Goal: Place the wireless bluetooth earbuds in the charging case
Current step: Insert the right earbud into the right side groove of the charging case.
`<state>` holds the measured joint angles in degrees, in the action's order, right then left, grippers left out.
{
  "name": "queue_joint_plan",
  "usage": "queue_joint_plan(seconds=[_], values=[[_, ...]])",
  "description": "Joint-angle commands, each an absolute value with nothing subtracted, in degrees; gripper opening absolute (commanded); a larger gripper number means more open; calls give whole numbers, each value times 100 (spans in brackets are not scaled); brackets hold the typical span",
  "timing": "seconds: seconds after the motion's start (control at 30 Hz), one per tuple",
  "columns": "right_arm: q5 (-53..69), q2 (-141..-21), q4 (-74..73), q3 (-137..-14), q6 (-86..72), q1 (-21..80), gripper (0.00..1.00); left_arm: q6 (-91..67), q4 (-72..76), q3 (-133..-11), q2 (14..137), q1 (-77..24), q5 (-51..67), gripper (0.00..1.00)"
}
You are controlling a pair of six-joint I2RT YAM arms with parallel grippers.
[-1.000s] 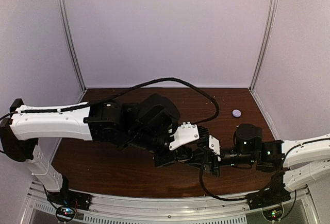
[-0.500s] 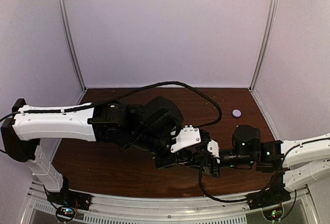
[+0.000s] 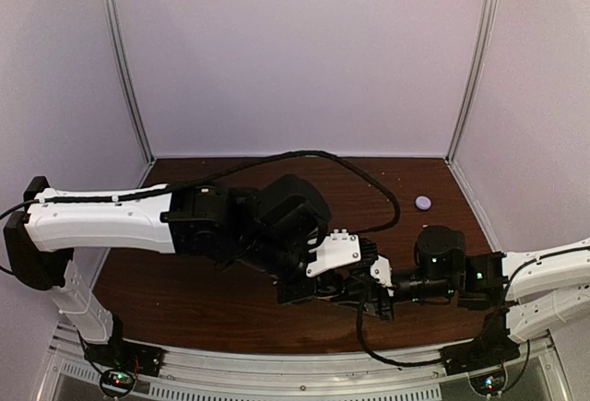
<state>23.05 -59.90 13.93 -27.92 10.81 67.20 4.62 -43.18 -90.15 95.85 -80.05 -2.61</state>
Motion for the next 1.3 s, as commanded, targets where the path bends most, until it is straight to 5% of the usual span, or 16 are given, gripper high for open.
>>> queue_joint_plan(seconds=[0.0,1.27], values=[[2423,-5856,1901,-3040,1133,6794,0,439,-3999,-9184,9791,-8065,-556,1],[2547,-6006,2980,-2508,796,6794,0,747,-4379,-9723,10020,-8084,-1235,14]])
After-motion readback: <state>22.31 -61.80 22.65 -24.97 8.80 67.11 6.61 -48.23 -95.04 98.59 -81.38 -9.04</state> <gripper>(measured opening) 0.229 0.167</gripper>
